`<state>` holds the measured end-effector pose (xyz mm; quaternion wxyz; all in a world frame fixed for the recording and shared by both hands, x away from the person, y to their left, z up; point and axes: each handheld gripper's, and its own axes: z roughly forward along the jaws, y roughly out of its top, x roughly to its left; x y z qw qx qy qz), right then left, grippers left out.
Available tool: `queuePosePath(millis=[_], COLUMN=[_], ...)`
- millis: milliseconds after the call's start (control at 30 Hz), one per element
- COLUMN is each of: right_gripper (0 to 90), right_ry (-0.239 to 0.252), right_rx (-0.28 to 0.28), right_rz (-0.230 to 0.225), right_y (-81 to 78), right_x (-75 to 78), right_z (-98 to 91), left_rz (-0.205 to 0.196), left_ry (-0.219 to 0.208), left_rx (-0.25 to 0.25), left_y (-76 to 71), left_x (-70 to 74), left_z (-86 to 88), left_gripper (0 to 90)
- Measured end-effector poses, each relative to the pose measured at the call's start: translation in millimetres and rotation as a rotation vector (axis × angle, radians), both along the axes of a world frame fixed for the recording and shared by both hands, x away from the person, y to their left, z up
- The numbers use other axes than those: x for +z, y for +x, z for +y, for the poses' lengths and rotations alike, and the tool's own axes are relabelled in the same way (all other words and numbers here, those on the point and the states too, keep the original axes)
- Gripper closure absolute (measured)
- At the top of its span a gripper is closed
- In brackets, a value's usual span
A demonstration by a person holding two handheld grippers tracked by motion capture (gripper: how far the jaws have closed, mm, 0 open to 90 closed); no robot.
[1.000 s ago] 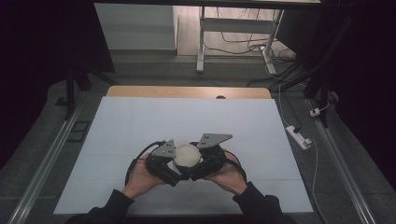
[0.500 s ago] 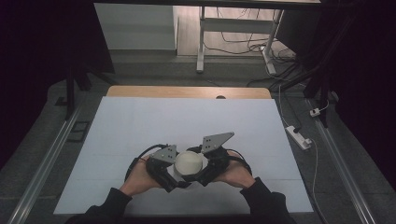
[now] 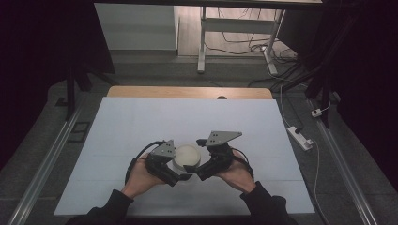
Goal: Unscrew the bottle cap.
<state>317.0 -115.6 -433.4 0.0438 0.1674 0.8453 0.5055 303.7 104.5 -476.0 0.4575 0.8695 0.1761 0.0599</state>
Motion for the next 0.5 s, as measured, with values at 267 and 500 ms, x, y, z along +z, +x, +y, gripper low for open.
queuePosePath(millis=[267, 500], right_gripper=[0.0, 6.6], right_ry=[-0.046, -0.034], right_rx=[-0.114, -0.134], right_rz=[-0.032, -0.051], right_y=[-11.0, -13.0], right_x=[-2.8, -8.0], right_z=[16.2, 18.1], left_rz=[-0.005, -0.020], left_ry=[0.011, 0.020], left_rx=[0.083, 0.076], left_y=[-1.9, -5.5], left_x=[0.8, 2.0], left_z=[-3.1, -9.2], left_gripper=[7.3, 7.3])
